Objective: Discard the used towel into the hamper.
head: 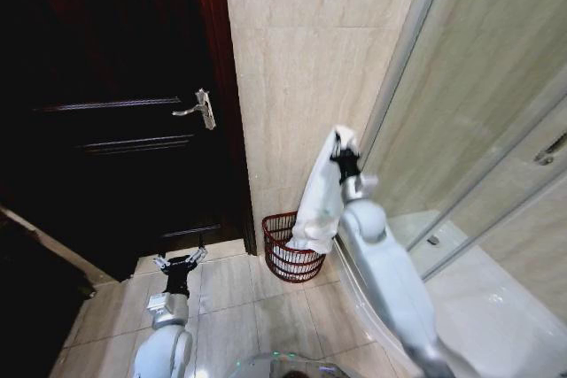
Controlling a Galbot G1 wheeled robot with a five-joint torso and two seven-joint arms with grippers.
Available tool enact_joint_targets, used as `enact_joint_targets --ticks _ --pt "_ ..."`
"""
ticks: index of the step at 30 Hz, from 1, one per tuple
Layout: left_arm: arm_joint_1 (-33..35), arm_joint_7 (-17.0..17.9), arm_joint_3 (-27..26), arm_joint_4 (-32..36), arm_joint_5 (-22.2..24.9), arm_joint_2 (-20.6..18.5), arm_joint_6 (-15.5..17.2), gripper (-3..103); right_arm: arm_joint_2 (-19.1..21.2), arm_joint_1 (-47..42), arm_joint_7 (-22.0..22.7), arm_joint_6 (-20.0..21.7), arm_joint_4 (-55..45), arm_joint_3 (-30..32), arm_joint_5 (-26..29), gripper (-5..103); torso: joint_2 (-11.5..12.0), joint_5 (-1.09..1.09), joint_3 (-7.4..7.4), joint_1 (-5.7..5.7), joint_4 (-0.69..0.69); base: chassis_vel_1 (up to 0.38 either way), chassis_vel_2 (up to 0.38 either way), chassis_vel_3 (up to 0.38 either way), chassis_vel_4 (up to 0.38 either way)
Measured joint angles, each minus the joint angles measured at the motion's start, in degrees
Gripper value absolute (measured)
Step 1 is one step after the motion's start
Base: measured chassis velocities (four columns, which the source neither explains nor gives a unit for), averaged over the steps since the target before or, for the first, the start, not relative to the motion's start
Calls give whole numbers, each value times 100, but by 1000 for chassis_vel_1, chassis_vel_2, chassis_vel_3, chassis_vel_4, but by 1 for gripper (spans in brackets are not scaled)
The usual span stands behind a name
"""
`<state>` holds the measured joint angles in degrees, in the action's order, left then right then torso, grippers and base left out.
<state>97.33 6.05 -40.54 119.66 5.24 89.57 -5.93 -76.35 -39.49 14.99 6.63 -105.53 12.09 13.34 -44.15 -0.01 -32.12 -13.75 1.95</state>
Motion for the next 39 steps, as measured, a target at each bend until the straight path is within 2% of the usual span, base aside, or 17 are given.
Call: enact_joint_targets --ticks 6,9,13,20,23,27,29,32,33,36,37,39 --pt "-59 0 69 8 -73 17 -24 100 -213 -201 -220 -386 316 -102 -183 4 1 3 -1 0 -2 0 0 0 0" --pt "-85 0 112 7 -133 32 -25 100 -172 81 -128 -322 339 -155 -79 4 0 1 0 0 -1 0 0 0 0" --pt "-107 1 171 7 -194 51 -25 100 186 905 -6 -62 445 -315 334 4 1 2 -1 0 0 0 0 0 0" --pt "-89 0 147 -1 -198 36 -66 100 353 1941 -6 -34 817 -488 607 4 0 1 1 0 0 0 0 0 0" --pt "-89 0 135 -9 -190 32 -87 100 289 2034 -15 -36 905 -545 597 4 0 -1 1 0 0 0 0 0 0" --pt "-100 0 129 -26 -181 30 -139 100 209 1707 -75 -118 946 -585 483 4 0 0 1 0 0 0 0 0 0" --pt "-115 1 128 -52 -175 27 -169 100 175 1305 -161 -251 981 -611 354 4 0 2 0 0 -2 0 0 0 0" --pt "-150 0 148 -127 -174 31 -242 100 -4 667 -304 -763 1298 -621 -32 4 0 0 1 1 -3 0 0 0 0" --pt "-150 0 148 -127 -174 31 -242 100 -4 667 -304 -763 1298 -621 -32 4 0 0 1 1 -3 0 0 0 0" --pt "-157 -26 191 -140 -177 41 -276 100 -310 156 -427 -1384 1938 -529 -591 4 0 0 1 1 1 0 0 0 0" --pt "-157 -26 191 -140 -177 41 -276 100 -310 156 -427 -1384 1938 -529 -591 4 0 0 1 1 1 0 0 0 0" --pt "-151 -35 191 -115 -177 35 -288 100 -456 -187 -461 -1711 2330 -429 -873 4 0 0 1 0 1 0 0 0 0"
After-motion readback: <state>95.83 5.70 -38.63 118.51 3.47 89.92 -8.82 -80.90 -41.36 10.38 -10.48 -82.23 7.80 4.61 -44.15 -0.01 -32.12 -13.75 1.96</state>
